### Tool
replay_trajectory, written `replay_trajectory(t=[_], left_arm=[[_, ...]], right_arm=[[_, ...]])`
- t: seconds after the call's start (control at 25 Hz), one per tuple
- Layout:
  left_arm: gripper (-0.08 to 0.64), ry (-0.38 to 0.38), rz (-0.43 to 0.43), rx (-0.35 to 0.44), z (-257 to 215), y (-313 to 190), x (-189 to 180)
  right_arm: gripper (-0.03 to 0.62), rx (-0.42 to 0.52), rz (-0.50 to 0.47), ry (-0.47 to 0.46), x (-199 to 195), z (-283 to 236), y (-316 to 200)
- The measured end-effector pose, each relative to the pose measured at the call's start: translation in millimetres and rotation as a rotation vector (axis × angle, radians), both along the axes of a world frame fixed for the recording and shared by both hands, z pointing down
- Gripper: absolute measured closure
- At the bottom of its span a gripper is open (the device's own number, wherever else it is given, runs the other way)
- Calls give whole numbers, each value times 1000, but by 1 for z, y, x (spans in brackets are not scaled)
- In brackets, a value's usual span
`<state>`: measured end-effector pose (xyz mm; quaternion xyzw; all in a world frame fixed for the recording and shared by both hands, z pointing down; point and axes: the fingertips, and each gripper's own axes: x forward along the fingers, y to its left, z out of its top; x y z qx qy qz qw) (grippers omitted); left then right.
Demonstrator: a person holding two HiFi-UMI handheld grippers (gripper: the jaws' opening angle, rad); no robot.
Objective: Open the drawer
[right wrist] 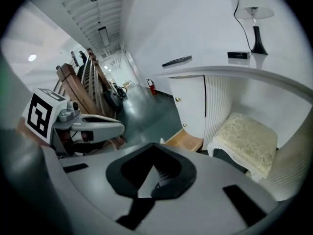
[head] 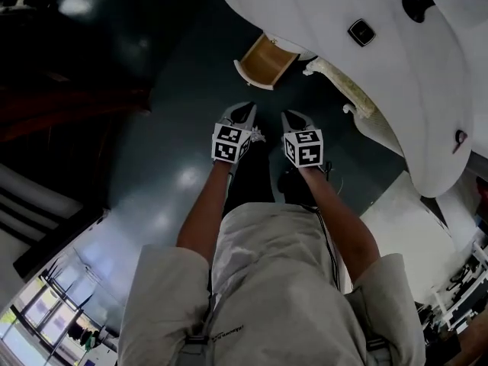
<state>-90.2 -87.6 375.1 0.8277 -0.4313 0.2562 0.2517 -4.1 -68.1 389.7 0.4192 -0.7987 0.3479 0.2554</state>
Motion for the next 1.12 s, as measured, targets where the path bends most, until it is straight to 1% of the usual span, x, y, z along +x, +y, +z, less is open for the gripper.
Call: replay_trajectory(t=[0.16,0.32,0.44,0.6,0.72,0.8,0.96,1.04,1.12], left_arm=[[551,17,-5,14,-39,11,29],[551,-5,-27,-11,-74,35,42],[551,-22,-26,10,-97,54,52],[551,5,-45,38,-114,72,70],[551,5,-67,60,-123,89,80],[551,-2,-96,68,-125,101,81],[551,-16,-132,76,-124,114,82],[551,-2,-150,76,-125,120,83],[551,25,-173,70,-125,127,84]], right_arm=[[577,19,16,2,15,-33,10],[577,39,14,-21,21,-68,29],[577,64,14,-48,27,-93,43],[577,81,38,-89,40,-111,61],[577,91,52,-111,46,-120,77],[577,117,18,-105,47,-125,89],[577,189,-87,-40,45,-130,113],[577,190,-118,-27,46,-126,123],[577,183,-129,-16,48,-119,129]])
